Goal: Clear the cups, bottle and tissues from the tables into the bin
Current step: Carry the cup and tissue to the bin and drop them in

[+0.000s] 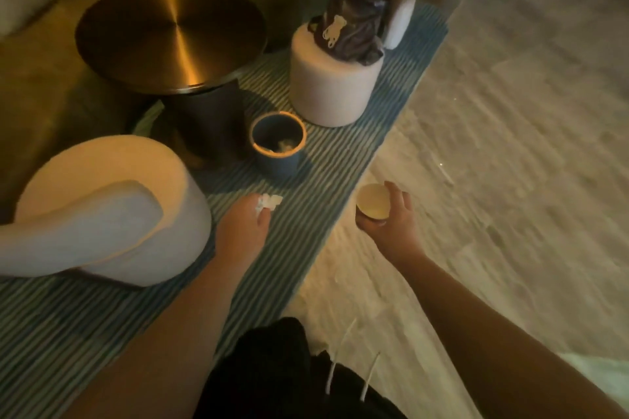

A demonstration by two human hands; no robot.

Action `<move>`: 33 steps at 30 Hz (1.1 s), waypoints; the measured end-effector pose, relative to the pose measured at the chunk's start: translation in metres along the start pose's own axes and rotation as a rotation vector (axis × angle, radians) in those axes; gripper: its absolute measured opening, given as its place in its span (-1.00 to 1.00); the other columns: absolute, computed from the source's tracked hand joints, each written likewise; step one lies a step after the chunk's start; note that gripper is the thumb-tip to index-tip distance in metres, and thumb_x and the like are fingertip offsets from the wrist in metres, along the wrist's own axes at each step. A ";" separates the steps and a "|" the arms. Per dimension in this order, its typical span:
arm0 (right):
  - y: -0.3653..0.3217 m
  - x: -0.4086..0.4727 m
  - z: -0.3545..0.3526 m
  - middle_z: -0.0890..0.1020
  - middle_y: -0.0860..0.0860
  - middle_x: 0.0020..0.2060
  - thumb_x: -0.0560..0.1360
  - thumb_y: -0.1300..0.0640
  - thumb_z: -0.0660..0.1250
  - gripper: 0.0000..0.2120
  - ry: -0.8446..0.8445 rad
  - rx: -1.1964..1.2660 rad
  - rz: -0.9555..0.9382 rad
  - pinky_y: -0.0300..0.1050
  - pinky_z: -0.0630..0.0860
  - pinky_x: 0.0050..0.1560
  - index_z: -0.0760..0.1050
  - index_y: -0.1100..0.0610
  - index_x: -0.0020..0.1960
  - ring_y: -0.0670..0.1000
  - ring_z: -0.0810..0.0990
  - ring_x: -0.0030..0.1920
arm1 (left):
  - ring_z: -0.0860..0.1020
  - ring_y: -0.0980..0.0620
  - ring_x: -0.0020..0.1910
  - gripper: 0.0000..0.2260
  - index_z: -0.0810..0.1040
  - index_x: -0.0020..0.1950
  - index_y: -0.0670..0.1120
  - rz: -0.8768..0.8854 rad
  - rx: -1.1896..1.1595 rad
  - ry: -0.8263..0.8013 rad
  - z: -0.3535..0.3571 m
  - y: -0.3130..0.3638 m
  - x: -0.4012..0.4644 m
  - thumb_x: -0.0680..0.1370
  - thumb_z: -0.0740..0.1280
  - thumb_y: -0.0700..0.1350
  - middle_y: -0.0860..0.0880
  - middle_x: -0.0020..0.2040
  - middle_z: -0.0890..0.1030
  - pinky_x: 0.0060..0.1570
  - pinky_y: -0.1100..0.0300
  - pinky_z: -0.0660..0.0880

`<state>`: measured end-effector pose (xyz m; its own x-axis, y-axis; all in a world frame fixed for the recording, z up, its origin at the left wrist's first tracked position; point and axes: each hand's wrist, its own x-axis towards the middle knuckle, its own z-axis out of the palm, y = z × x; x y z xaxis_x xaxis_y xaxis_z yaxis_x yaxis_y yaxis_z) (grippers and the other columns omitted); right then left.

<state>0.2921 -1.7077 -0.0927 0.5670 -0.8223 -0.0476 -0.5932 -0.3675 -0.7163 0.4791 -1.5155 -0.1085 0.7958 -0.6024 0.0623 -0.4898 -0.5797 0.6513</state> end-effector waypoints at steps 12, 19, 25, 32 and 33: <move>-0.005 0.266 0.043 0.38 0.03 0.30 0.32 -0.04 0.50 -0.19 -0.194 -0.057 -0.209 -0.19 0.29 0.09 0.20 0.05 0.45 0.03 0.39 0.25 | 0.50 -0.05 -0.13 -0.86 0.51 0.04 -0.12 -0.311 0.031 0.115 0.089 0.014 0.189 0.55 0.24 -0.10 -0.11 -0.06 0.56 -0.16 0.07 0.38; -0.033 0.420 0.067 0.38 0.02 0.29 0.32 -0.02 0.51 -0.20 -0.421 -0.106 -0.309 -0.28 0.26 0.10 0.22 0.06 0.45 -0.04 0.35 0.24 | 0.52 -0.07 -0.07 -0.84 0.50 0.08 -0.09 -0.556 0.040 0.146 0.113 0.033 0.321 0.57 0.22 -0.08 -0.10 0.01 0.57 -0.18 0.12 0.34; -0.055 0.516 0.085 0.43 0.02 0.20 0.32 0.05 0.51 -0.33 -0.575 -0.099 -0.337 -0.29 0.29 0.00 0.32 0.07 0.35 -0.17 0.38 0.08 | 0.53 -0.11 -0.04 -0.79 0.50 0.15 -0.08 -0.741 0.000 0.170 0.131 0.038 0.380 0.56 0.22 -0.04 -0.12 0.07 0.58 -0.18 0.11 0.35; -0.043 0.613 0.157 0.42 0.07 0.23 0.36 0.04 0.51 -0.34 -0.803 -0.192 -0.418 -0.11 0.46 0.10 0.30 0.10 0.36 0.03 0.45 0.19 | 0.55 -0.06 -0.07 -0.81 0.53 0.11 -0.03 -0.967 -0.076 0.322 0.203 0.021 0.438 0.55 0.28 0.00 -0.06 0.03 0.60 -0.18 0.15 0.35; -0.038 0.625 0.169 0.41 0.06 0.24 0.36 0.05 0.51 -0.33 -0.823 -0.203 -0.427 -0.13 0.45 0.12 0.29 0.09 0.38 0.03 0.45 0.19 | 0.55 -0.04 -0.09 -0.81 0.53 0.12 -0.03 -0.984 -0.086 0.332 0.215 0.016 0.448 0.55 0.28 -0.01 -0.05 0.03 0.60 -0.18 0.16 0.35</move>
<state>0.7657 -2.1340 -0.2130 0.9378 -0.0646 -0.3410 -0.2864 -0.6989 -0.6554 0.7516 -1.9125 -0.2326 0.8939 0.3044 -0.3291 0.4456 -0.6837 0.5779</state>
